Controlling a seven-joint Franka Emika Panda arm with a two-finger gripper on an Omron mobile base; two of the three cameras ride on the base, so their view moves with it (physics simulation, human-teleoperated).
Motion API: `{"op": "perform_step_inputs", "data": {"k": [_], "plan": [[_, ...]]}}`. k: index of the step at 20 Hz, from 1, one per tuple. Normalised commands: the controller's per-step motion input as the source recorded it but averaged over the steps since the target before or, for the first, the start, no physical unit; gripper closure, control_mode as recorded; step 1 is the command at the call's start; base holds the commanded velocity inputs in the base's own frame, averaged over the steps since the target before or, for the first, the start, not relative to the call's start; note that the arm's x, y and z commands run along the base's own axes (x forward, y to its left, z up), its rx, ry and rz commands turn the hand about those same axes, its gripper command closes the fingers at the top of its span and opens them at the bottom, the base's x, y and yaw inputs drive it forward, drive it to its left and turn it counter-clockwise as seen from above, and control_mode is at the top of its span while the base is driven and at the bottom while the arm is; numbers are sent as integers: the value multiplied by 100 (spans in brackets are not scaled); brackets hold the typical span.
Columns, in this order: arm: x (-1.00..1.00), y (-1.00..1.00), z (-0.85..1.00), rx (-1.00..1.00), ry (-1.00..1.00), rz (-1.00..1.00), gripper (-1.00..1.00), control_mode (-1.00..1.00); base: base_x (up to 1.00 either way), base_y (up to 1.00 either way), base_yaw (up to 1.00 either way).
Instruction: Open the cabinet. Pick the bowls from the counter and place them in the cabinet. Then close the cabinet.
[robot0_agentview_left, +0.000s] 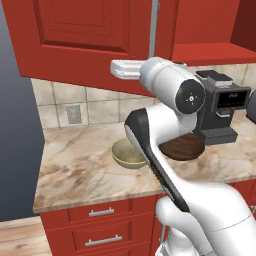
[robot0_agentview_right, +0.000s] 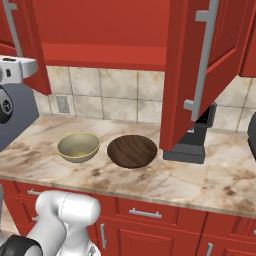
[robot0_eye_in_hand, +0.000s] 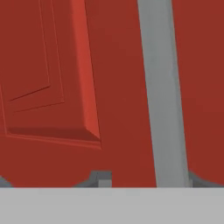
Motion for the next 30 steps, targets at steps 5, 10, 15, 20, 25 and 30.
{"op": "perform_step_inputs", "data": {"k": [5, 10, 15, 20, 25, 30], "plan": [[-46, 100, -21, 0, 9, -5, 100, -100, 0, 0, 0], [-48, 100, -33, 1, 3, -5, -100, -100, 0, 0, 0], [-48, 48, -9, 0, -4, 0, -100, -100, 0, 0, 0], [-62, -73, 37, 13, -9, 0, -100, -100, 0, 0, 0], [-78, -100, 44, 18, -12, 0, -100, -100, 0, 0, 0], [-87, -100, 55, 20, -5, 0, -100, -100, 0, 0, 0]]}}
